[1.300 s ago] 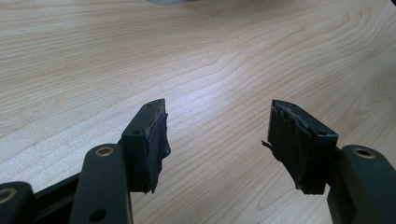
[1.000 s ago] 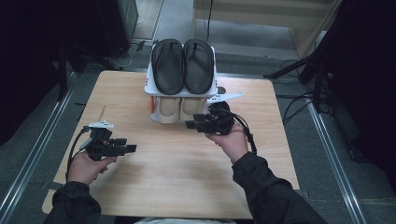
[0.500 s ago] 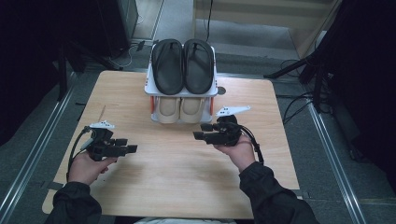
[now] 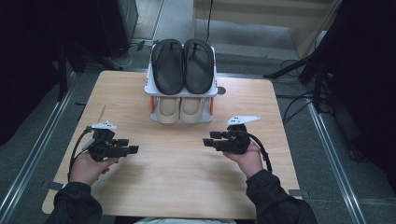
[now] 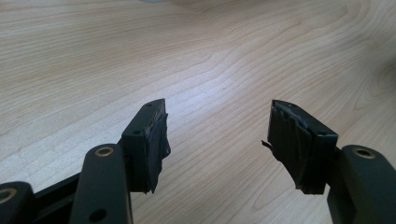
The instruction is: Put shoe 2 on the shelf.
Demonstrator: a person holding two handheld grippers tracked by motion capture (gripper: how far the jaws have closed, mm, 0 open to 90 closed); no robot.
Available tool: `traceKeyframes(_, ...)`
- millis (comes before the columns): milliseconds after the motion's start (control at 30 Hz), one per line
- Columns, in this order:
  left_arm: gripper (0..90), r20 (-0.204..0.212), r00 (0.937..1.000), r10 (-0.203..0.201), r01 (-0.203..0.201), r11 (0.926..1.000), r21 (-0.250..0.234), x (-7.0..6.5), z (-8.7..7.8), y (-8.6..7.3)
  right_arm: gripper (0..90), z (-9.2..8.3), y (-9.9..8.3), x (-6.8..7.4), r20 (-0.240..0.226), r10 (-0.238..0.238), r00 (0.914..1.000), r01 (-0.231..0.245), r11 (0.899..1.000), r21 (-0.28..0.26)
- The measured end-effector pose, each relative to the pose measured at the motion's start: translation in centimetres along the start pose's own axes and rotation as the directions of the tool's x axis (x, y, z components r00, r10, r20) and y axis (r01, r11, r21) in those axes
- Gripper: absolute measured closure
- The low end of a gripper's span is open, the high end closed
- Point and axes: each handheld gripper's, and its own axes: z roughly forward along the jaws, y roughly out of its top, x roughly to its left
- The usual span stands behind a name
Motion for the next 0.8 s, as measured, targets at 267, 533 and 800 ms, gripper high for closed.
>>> traceKeyframes(267,38.3,0.008,0.9999,0.014,-0.014,0.9998,0.012,-0.2,0.2,0.1,49.5,-0.1,-1.0,-0.7,0.059,-0.019,0.9981,0.016,0.999,0.045)
traceKeyframes(533,38.1,0.019,0.9992,0.036,-0.036,0.9988,0.034,-0.7,0.8,0.2,48.6,-0.4,-0.8,-1.5,0.068,-0.001,0.9977,0.000,1.000,0.022)
traceKeyframes(800,37.8,0.022,0.9992,0.033,-0.034,0.9985,0.042,-0.7,1.0,0.2,48.4,-0.2,-0.8,-1.7,0.065,0.007,0.9979,-0.008,1.000,0.030)
